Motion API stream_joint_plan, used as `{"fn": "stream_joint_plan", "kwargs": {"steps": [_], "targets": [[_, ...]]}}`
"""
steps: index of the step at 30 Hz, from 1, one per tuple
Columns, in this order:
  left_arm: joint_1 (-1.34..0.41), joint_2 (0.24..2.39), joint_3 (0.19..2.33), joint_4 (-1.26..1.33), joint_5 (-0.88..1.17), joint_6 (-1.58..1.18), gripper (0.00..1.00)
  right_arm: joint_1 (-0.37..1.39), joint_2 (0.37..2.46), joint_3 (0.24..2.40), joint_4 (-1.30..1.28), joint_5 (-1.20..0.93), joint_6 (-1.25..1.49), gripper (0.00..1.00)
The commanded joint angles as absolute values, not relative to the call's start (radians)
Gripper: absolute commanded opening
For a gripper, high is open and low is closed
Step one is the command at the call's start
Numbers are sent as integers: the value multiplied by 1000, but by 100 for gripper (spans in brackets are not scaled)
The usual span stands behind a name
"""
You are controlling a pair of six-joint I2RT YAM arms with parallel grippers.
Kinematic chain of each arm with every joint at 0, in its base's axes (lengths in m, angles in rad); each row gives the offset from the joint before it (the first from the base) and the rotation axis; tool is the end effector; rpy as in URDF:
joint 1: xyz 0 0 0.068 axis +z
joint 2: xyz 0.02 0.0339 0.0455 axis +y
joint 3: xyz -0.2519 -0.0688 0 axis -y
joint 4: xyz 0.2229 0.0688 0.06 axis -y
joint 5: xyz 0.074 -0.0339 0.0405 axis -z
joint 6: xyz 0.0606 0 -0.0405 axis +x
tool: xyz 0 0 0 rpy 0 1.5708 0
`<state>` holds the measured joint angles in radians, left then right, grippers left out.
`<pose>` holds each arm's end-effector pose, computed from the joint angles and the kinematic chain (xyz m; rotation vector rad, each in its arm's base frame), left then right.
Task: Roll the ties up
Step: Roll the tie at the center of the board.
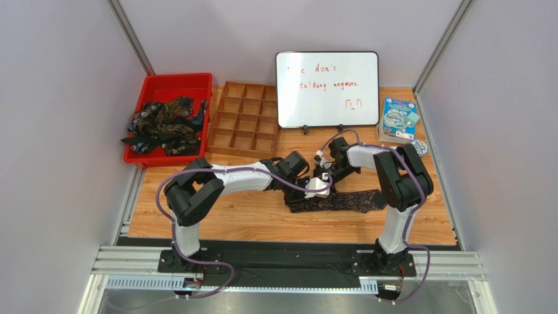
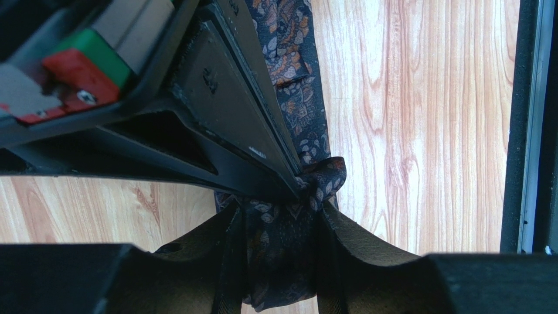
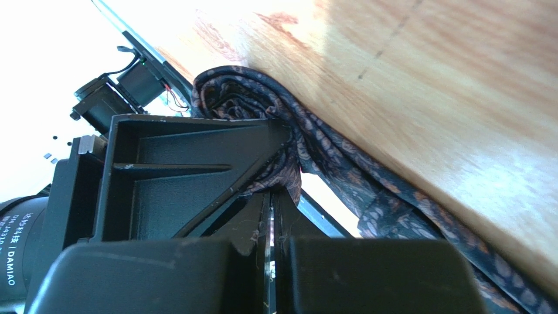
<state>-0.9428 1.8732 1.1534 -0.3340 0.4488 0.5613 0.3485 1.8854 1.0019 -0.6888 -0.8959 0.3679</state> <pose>0.1936 -0.3114 0.1404 1.9120 1.8117 -0.7210 0.2523 0.1420 0.1069 -0.0260 -2.5858 -1.1631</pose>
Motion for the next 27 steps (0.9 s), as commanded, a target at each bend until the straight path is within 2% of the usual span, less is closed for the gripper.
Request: {"fn": "stream_joint_plan", "kwargs": {"steps": [1, 6, 10, 12, 18, 27], "targets": [[-945, 1867, 1115, -344, 413, 526, 52, 324, 1911, 1003, -704, -767, 316, 0], [-942, 1793, 1112, -311, 439, 496, 67, 322, 1914, 1003, -704, -712, 310, 0], [-936, 1720, 1091, -279, 442, 463, 73, 322, 1924, 1012, -710, -672, 304, 0], [-928, 1689, 1063, -236, 440, 446, 80, 319, 1933, 1012, -715, -647, 299, 0], [-930, 1609, 942, -127, 428, 420, 82, 311, 1951, 1015, -726, -606, 301, 0], [-928, 1675, 867, 132, 419, 446, 81, 310, 1976, 1025, -729, -607, 288, 0]]}}
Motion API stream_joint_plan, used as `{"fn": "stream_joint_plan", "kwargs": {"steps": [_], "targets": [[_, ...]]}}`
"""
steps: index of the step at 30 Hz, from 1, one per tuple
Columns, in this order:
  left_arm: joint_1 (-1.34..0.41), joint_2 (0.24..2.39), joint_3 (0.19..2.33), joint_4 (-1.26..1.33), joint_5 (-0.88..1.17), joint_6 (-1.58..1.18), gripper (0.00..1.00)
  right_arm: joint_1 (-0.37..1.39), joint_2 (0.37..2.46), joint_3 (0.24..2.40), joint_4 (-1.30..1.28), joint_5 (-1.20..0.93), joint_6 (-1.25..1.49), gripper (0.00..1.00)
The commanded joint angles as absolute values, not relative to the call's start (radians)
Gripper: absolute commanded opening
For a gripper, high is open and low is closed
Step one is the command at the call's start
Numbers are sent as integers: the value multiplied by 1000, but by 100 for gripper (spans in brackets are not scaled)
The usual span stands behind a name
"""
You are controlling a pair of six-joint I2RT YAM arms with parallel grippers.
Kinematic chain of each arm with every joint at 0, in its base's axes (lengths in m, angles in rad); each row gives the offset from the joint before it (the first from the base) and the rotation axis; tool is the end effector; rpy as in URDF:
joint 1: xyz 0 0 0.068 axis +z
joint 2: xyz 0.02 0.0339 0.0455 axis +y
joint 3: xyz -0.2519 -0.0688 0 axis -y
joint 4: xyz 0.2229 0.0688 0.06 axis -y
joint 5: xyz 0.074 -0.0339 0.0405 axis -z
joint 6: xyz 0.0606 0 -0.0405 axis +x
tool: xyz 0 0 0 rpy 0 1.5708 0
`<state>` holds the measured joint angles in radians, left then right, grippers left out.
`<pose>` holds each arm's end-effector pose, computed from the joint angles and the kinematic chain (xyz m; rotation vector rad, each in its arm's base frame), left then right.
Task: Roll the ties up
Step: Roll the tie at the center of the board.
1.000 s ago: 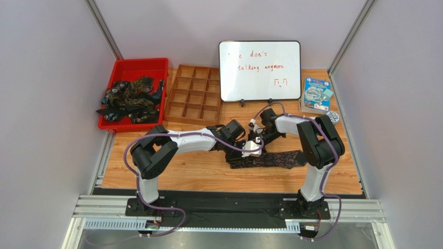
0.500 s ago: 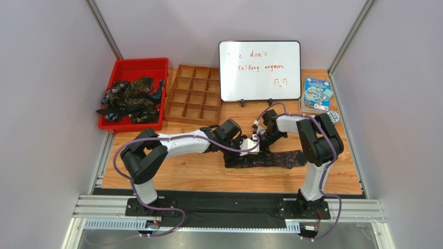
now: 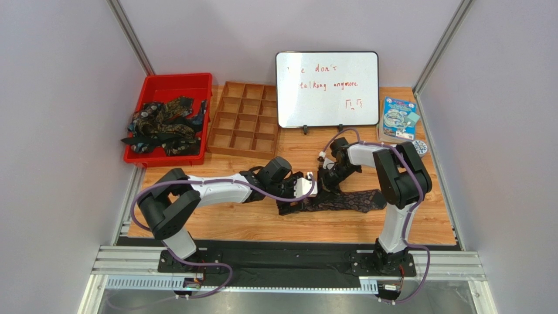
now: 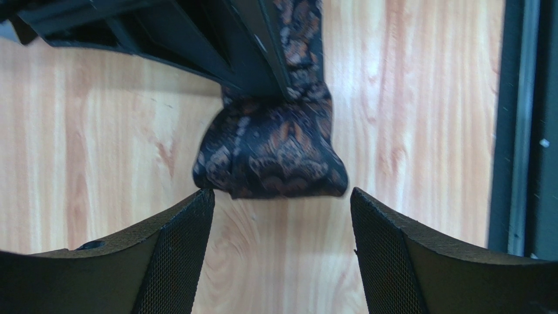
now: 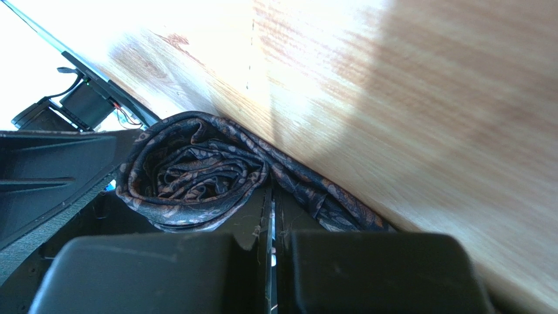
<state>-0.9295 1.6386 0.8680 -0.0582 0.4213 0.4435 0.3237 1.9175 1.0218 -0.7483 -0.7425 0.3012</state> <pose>0.1753 -0.2762 0.1573 1.6914 1.7460 -0.7295 0.2553 0.1289 0.0956 -0.0081 -2.6849 -0.9643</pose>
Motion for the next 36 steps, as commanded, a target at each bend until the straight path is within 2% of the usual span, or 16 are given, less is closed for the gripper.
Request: {"fn": "stream_joint_plan", "kwargs": {"steps": [1, 4, 8, 11, 17, 28, 36], "targets": [[-930, 1696, 874, 147, 413, 446, 81, 311, 1979, 1023, -729, -610, 287, 0], [-930, 1735, 894, 182, 417, 463, 77, 311, 1996, 1031, -723, -609, 278, 0], [-931, 1736, 913, 173, 459, 477, 62, 311, 2006, 1043, -715, -611, 281, 0], [-939, 1717, 925, 161, 483, 471, 56, 311, 2017, 1057, -709, -614, 282, 0], [-969, 1716, 968, 140, 480, 446, 56, 311, 2042, 1086, -703, -633, 287, 0], [-980, 1881, 1045, 101, 442, 400, 54, 319, 2026, 1068, -687, -767, 275, 0], [-980, 1947, 1040, -21, 411, 434, 30, 318, 1944, 1077, -770, -790, 212, 0]]}}
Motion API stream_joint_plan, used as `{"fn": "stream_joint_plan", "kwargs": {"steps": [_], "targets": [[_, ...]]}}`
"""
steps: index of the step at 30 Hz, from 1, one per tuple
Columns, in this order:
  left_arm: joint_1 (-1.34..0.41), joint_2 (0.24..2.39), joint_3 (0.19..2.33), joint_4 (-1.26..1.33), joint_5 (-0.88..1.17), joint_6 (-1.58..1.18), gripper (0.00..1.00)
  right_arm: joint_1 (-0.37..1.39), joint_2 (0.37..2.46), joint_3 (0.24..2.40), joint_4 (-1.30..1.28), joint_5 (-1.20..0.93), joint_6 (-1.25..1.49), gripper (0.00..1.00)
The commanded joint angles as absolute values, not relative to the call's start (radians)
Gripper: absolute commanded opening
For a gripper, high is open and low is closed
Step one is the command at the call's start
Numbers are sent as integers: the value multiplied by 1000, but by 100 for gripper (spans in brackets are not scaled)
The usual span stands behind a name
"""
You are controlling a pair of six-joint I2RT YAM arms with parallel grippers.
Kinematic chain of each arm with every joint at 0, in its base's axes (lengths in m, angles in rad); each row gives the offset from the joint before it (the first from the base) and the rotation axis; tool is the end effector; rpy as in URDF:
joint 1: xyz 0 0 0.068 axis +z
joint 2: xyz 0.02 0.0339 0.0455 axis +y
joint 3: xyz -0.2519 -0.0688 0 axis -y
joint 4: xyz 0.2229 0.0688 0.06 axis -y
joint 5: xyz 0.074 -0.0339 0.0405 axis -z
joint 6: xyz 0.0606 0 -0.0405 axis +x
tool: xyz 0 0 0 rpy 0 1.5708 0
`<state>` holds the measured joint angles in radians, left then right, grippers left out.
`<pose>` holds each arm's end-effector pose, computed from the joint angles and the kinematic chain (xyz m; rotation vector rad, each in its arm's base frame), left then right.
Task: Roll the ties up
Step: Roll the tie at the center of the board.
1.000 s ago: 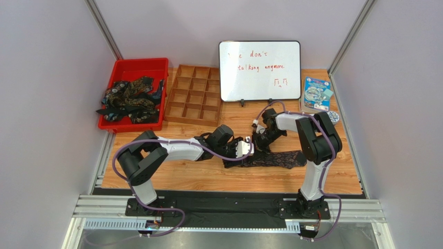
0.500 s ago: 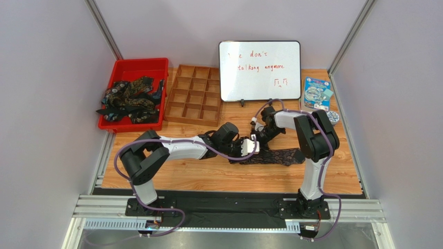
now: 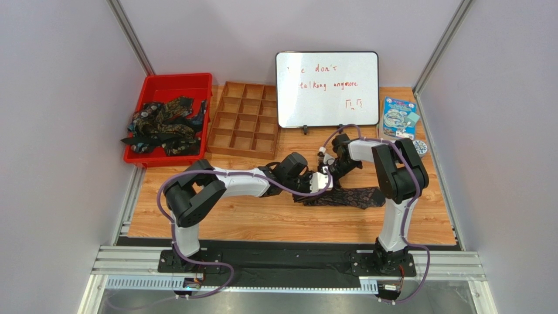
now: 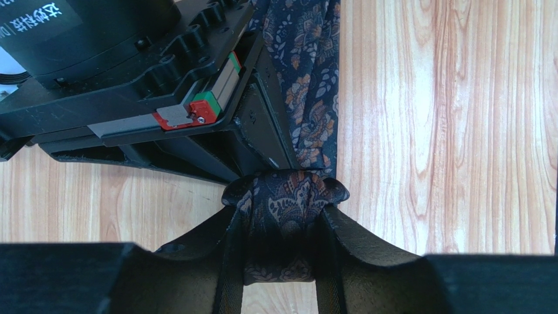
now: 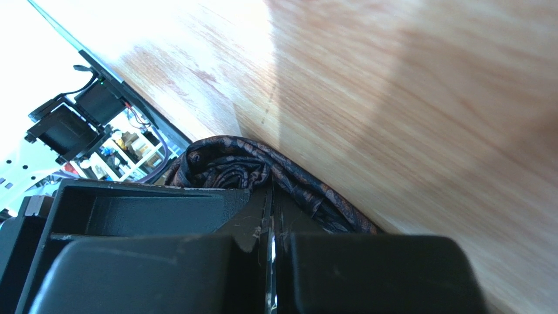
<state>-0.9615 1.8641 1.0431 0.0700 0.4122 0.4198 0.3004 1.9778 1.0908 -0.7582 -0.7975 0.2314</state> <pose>0.1995 -0.3282 0.1440 1.6638 1.6777 -0.7476 0.2722 0.1297 0.0939 0.0502 -2.6680 -1.0585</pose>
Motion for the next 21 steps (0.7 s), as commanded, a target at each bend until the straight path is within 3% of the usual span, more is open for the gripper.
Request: {"fn": "stream_joint_plan", "kwargs": {"steps": [1, 10, 21], "targets": [[-982, 1950, 1040, -52, 408, 436, 28, 316, 1934, 1077, -785, -788, 209, 3], [-988, 1988, 1043, -164, 347, 472, 19, 273, 1865, 1140, -913, -787, 186, 18], [-992, 2043, 1092, -219, 307, 468, 18, 199, 1795, 1137, -1011, -853, 153, 43]]}}
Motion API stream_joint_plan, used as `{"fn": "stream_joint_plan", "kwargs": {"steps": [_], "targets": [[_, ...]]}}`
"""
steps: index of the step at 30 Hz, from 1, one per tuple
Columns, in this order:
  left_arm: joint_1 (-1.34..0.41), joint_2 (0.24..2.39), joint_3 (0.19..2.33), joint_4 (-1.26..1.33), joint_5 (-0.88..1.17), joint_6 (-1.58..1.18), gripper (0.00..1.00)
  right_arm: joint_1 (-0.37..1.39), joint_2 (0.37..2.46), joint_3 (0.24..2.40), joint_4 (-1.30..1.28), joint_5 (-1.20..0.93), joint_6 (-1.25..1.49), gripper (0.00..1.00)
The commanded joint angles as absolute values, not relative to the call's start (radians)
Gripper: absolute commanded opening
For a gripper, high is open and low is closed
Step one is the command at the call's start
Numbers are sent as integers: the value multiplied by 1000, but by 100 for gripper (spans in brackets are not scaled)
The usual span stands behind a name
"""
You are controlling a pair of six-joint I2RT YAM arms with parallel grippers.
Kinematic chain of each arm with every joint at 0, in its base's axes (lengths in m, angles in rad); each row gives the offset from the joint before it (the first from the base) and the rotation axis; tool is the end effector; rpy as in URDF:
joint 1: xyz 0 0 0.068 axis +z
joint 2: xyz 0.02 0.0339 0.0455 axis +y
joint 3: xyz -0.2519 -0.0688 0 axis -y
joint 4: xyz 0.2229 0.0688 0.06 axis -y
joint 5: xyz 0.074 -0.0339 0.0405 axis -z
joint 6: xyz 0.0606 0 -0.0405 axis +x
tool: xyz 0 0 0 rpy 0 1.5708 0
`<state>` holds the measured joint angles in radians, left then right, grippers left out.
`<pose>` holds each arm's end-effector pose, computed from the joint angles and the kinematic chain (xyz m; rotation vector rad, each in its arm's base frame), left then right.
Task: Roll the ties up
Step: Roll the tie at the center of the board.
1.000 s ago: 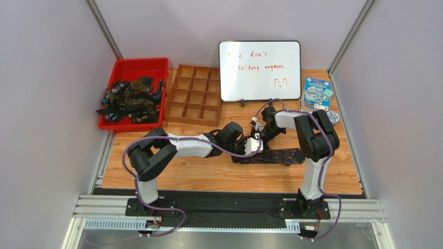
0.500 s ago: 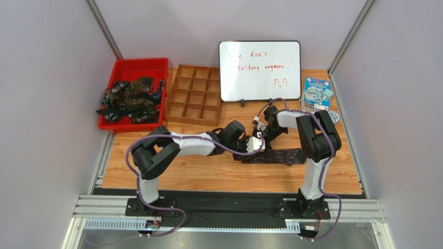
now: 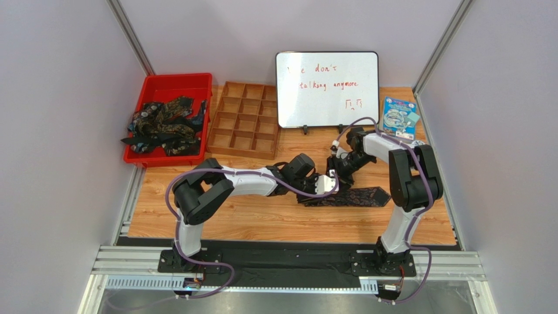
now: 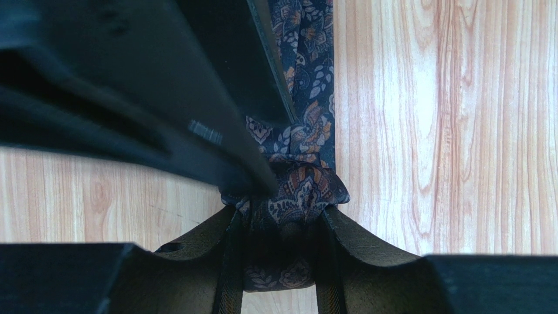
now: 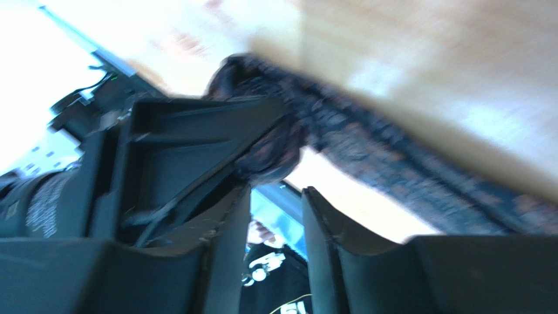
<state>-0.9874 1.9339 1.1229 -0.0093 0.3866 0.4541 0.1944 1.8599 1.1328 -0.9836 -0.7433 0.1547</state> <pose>0.1987 -0.3425 0.1335 1.7401 1.6978 -0.7093 0.2685 0.0947 0.1342 -0.0202 -2.7060 -1.0054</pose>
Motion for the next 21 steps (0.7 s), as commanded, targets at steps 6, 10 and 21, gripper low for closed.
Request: {"fn": "stream_joint_plan", "kwargs": {"steps": [6, 10, 21], "targets": [[-991, 2049, 1117, -239, 316, 469, 21, 227, 1819, 1091, -902, -833, 187, 40], [-991, 2037, 1114, -241, 324, 479, 22, 227, 1865, 1086, -832, -805, 205, 36], [-991, 1970, 1094, -265, 373, 535, 35, 216, 1927, 1092, -782, -713, 179, 0]]}}
